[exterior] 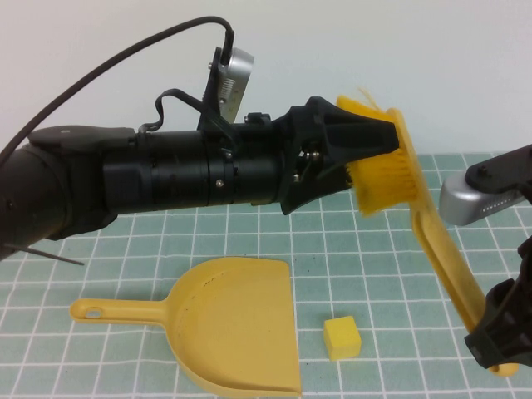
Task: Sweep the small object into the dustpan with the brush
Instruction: Hand over the broom
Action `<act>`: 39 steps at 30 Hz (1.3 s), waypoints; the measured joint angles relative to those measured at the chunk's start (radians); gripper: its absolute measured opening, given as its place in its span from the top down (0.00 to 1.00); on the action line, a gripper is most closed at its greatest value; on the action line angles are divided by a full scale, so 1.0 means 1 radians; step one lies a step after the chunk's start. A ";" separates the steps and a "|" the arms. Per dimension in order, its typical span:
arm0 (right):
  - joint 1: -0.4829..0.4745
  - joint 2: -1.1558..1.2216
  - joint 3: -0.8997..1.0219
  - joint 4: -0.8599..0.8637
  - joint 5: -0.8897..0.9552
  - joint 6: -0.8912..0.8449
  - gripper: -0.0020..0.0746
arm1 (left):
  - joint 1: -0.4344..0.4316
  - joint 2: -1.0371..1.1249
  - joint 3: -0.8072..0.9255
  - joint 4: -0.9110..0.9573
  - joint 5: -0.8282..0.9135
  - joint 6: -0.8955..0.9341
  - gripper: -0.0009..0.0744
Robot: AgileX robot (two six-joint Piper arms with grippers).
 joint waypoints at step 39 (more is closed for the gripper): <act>0.001 0.011 0.009 0.001 -0.002 -0.032 0.74 | -0.079 0.141 -0.122 -0.041 -0.051 -0.031 0.78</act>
